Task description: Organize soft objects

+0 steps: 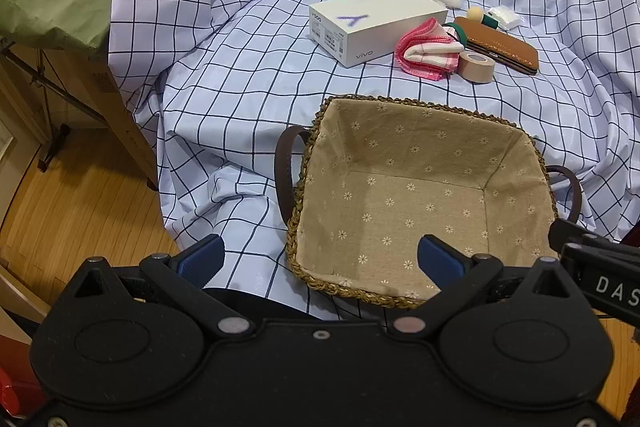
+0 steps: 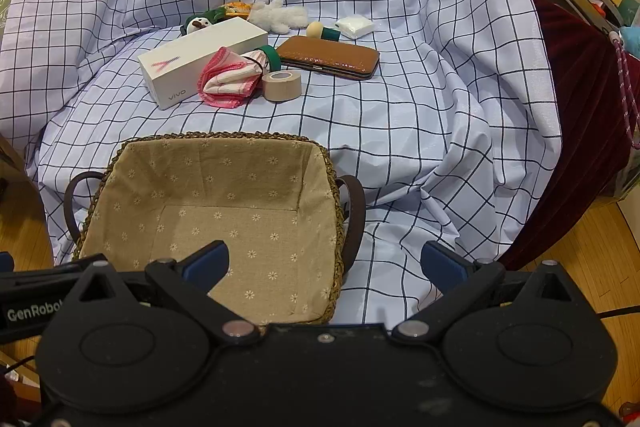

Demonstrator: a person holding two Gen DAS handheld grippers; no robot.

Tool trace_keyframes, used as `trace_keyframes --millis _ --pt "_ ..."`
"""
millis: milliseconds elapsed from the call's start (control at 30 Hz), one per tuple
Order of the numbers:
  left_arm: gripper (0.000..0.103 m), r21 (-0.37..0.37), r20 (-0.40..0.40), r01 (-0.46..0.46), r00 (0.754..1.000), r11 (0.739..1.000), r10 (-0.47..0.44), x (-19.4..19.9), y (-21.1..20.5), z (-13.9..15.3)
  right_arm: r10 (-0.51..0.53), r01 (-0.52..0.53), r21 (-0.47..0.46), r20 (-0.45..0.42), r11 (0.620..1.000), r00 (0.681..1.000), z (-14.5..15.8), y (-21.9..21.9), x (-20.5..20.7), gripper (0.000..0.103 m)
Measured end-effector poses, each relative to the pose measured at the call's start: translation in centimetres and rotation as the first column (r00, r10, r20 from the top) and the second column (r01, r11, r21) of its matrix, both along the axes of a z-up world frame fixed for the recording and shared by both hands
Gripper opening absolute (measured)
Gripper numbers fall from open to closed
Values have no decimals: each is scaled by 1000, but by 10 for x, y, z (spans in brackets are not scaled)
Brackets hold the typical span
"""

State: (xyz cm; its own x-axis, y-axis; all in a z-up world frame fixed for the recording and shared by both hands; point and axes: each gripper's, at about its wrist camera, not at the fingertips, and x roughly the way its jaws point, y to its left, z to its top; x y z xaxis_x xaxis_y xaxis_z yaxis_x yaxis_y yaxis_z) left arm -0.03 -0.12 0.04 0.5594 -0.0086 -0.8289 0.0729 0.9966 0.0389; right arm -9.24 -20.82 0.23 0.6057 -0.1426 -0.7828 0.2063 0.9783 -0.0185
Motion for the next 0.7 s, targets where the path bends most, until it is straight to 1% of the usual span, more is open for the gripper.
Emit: trace_keyframes --millis 700 --pt "100 -4 -1 -4 1000 1000 4 0 4 -1 1 -1 -1 2 1000 1000 -1 0 0 103"
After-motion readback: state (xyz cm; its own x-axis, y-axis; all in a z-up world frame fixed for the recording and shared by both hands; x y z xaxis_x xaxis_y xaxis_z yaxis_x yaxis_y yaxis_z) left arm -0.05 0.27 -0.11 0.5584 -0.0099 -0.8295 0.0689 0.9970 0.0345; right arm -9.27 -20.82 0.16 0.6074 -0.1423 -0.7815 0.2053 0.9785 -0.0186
